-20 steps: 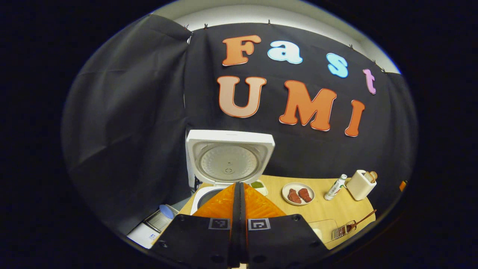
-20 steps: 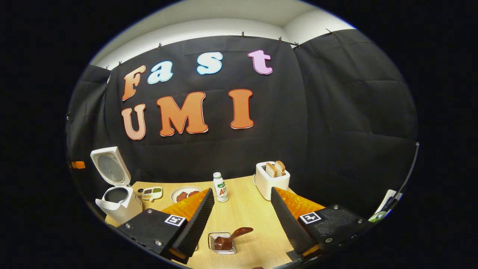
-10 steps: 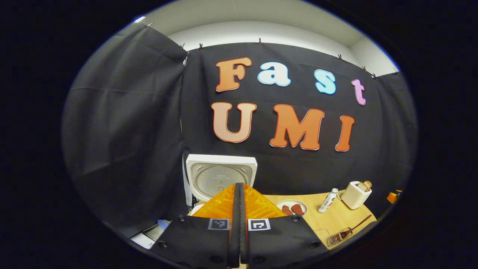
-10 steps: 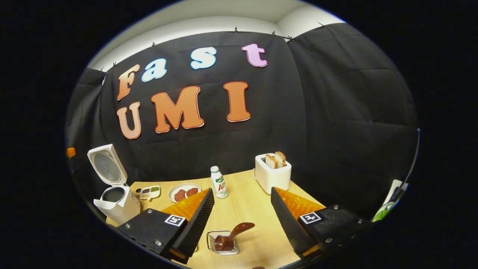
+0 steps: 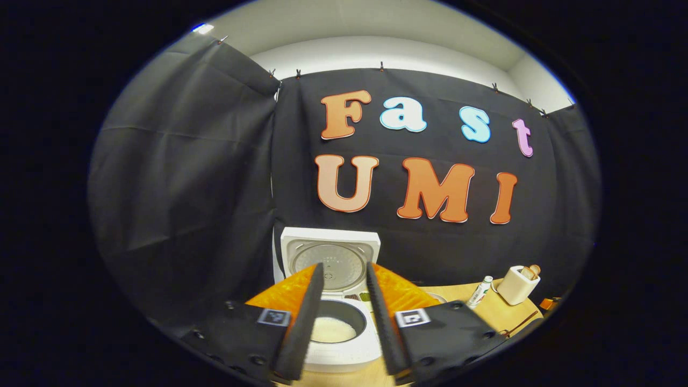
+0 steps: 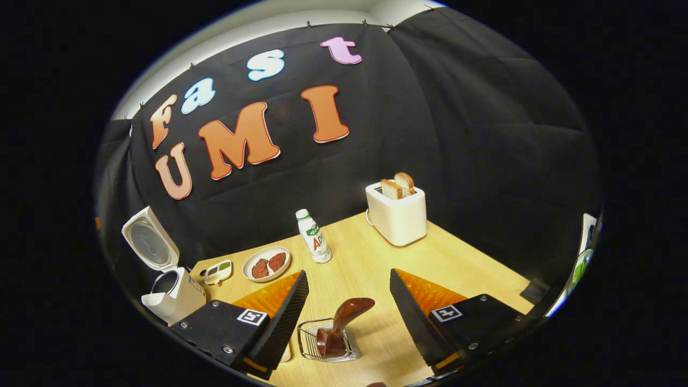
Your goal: Close the left gripper, press the button to open the rice cooker; take a wooden spoon from the chopstick holder with the right hand, scoop a spoonful of rice and pour it into the rice cooker, then put the wooden spoon back into the chopstick holder.
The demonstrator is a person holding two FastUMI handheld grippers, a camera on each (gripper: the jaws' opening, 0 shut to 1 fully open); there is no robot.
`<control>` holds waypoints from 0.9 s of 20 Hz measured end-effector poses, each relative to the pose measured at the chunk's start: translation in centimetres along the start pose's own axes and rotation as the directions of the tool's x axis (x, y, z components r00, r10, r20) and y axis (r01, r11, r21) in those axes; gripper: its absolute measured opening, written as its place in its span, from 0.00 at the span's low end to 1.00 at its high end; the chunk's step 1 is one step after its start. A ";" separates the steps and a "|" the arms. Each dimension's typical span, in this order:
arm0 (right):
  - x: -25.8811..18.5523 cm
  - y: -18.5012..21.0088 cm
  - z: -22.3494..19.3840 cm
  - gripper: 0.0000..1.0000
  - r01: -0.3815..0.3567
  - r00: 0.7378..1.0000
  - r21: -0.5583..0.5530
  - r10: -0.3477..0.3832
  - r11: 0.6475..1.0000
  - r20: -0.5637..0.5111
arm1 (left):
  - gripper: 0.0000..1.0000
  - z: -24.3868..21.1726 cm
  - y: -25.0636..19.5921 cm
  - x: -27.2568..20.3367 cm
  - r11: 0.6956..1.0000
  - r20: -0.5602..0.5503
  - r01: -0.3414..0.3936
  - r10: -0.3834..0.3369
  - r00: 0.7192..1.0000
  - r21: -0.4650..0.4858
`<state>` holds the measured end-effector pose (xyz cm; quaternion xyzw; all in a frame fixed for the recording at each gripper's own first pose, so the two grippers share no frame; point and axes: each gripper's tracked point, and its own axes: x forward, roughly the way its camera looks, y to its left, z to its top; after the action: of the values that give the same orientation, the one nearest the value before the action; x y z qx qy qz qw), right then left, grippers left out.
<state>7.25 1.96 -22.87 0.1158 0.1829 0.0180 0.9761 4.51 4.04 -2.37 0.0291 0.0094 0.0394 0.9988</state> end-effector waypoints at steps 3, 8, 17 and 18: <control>1.3 -0.5 -1.6 0.95 0.005 0.999 0.051 -0.003 0.999 -0.041 | 1.00 1.0 0.5 -1.2 0.999 0.029 -0.011 0.010 1.000 0.038; 2.7 -0.8 -3.9 0.95 -0.017 0.994 0.188 0.037 0.982 -0.098 | 0.99 0.9 1.0 -1.8 0.998 0.028 -0.035 0.034 0.999 0.053; 3.7 0.6 -4.9 0.44 -0.095 0.983 0.460 0.157 0.883 -0.098 | 1.00 0.2 1.9 -2.7 0.997 0.006 -0.050 0.050 0.999 0.060; 3.7 0.7 -4.7 0.36 -0.093 0.983 0.469 0.157 0.879 -0.099 | 0.99 0.1 2.1 -2.8 0.997 0.005 -0.055 0.055 0.998 0.059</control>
<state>8.99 3.93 -28.22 0.3547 0.2393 0.0446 0.9027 1.53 5.92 -2.06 0.0590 0.0078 0.0665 0.9960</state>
